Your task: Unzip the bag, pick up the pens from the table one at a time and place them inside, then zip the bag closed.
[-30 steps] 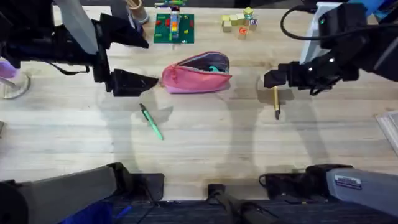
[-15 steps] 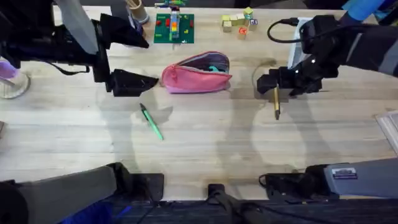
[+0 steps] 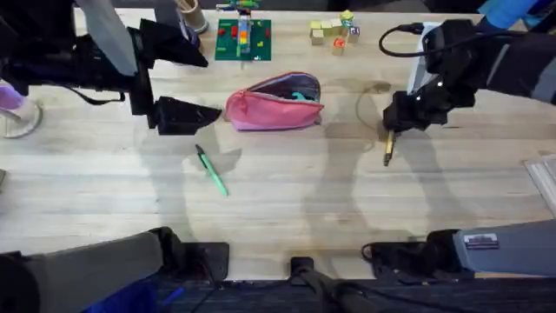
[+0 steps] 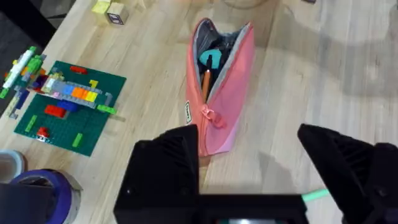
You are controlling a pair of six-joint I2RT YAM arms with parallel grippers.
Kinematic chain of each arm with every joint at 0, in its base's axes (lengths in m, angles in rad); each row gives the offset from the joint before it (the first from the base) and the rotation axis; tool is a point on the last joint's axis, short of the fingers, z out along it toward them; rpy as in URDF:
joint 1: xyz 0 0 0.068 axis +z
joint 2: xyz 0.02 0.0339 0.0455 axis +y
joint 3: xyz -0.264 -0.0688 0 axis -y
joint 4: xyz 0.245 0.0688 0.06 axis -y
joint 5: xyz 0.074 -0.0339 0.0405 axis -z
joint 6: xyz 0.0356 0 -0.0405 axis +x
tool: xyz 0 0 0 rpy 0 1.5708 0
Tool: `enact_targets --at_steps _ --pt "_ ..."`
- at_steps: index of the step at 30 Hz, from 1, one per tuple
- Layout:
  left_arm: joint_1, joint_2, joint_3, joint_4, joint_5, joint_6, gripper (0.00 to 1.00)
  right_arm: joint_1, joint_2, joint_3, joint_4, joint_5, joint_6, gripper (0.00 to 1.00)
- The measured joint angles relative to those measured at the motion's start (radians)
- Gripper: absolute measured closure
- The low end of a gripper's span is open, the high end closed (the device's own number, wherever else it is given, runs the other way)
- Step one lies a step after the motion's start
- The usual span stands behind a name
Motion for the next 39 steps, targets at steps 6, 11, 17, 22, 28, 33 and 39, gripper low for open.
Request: enact_targets --at_steps 6,11,17,22,28,33,39 --pt "0.0 0.0 0.0 0.0 0.0 0.0 0.008 0.0 0.001 0.009 -0.012 -0.001 0.0 0.967" --pt "0.0 0.0 0.0 0.0 0.0 0.0 0.007 0.008 0.005 0.054 -0.044 -0.063 0.003 0.97" --pt "0.0 0.0 0.0 0.0 -0.001 0.0 0.007 0.014 -0.041 0.183 -0.016 -0.183 0.087 0.968" --pt "0.0 0.0 0.0 0.0 -0.001 0.0 0.008 0.05 -0.098 0.231 0.06 -0.247 0.171 0.967" --pt "0.0 0.0 0.0 0.0 -0.001 0.0 0.007 0.155 -0.101 0.232 0.164 -0.273 0.305 0.967" --pt "0.0 0.0 0.0 0.0 -0.001 0.0 0.008 0.259 -0.101 0.232 0.299 -0.278 0.307 0.967" --pt "0.0 0.0 0.0 0.0 -0.001 0.0 0.007 0.367 -0.101 0.232 0.348 -0.283 0.052 0.967"
